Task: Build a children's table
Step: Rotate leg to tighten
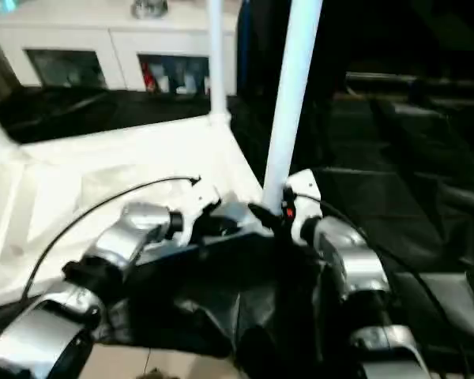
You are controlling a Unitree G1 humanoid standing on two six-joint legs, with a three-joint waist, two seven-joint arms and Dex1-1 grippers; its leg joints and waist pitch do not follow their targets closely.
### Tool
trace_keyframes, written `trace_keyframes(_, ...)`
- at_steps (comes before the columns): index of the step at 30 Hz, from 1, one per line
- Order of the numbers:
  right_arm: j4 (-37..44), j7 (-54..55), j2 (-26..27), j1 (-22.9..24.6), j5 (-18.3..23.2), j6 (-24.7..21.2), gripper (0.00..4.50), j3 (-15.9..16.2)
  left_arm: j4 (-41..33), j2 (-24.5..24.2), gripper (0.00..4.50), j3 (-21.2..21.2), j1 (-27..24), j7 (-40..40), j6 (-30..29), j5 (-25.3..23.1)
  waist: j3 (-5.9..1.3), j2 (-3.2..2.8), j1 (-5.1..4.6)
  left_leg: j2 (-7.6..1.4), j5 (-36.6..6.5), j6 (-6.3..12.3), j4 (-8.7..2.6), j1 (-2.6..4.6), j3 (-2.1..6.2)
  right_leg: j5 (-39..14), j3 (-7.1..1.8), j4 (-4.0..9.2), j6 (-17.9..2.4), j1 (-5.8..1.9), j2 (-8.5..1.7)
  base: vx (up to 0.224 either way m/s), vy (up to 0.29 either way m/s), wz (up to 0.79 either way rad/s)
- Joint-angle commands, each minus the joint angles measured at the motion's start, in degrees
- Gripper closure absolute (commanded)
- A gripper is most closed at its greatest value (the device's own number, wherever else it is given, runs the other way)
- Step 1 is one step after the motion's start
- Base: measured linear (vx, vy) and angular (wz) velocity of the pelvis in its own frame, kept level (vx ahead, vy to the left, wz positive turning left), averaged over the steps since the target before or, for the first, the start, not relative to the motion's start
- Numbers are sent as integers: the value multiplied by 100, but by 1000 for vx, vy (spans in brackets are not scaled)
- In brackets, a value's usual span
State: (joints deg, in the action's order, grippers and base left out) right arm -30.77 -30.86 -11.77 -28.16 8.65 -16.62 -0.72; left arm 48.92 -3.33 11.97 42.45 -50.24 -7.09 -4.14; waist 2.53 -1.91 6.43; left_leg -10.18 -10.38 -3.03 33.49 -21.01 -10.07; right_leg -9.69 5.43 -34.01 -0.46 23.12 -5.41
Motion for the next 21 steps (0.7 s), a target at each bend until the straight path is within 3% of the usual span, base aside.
trace_keyframes(1, -399, 360, 401, 28, -217, -129, 178, 294, 26, 435, 450, -123, 324, 397, 321, 190, -359, 113, 6, -245, -1041, 259, -390, 13, 88, -1681, -289, 468, -1009, -300, -407, 0, 0, 0)
trace_keyframes(4, -311, 247, 663, 34, -161, 178, 178, 362, 261, 526, 450, -142, 460, 416, 458, 203, -357, 115, 4, -247, -1099, 311, -395, 16, 82, -1654, -284, 479, -1005, -313, -403, 0, 0, 0)
trace_keyframes(6, -101, -97, 681, 118, 53, 73, 108, 365, 237, 512, 450, -119, 447, 265, 531, 209, -345, 113, 13, -266, -1132, 340, -404, 16, 89, -1641, -289, 474, -1034, -313, -409, 0, 0, 0)
trace_keyframes(8, 3, -258, 640, 161, 103, 25, 108, 402, 201, 486, 450, -100, 422, 175, 561, 212, -343, 117, 14, -268, -1172, 356, -405, 17, 87, -1689, -288, 480, -1025, -318, -409, 0, 0, 0)
trace_keyframes(10, 237, -670, 430, 286, 78, 37, 72, 605, 131, 402, 450, -30, 342, -131, 702, 230, -349, 134, 37, -272, -1114, 424, -397, 11, 86, -1620, -295, 471, -1019, -328, -416, 0, 0, 0)
trace_keyframes(12, 373, -942, 199, 378, 26, 170, 63, 713, 25, 312, 450, 9, 248, -471, 787, 316, -341, 145, 45, -266, -1104, 454, -391, 6, 76, -1648, -288, 477, -1027, -331, -412, 0, 0, 0)
trace_keyframes(14, 460, -1214, -38, 447, -17, 331, 63, 743, -132, 216, 450, 34, 139, -861, 804, 432, -337, 155, 56, -277, -1117, 468, -397, 1, 82, -1756, -287, 485, -992, -335, -430, 0, 0, 0)
trace_keyframes(19, 955, -2254, -629, 656, 265, 188, 63, 810, -639, -99, 450, 178, -162, -1738, 664, 629, -330, 147, 73, -312, -1149, 522, -402, 5, 82, -1861, -288, 478, -1035, -322, -422, 0, 0, 0)
trace_keyframes(21, 1158, -2741, -913, 771, 304, 164, 63, 911, -801, -260, 450, 240, -258, -2071, 547, 676, -332, 139, 131, -337, -1132, 569, -392, 19, 72, -1740, -301, 454, -1071, -309, -415, 0, 0, 0)
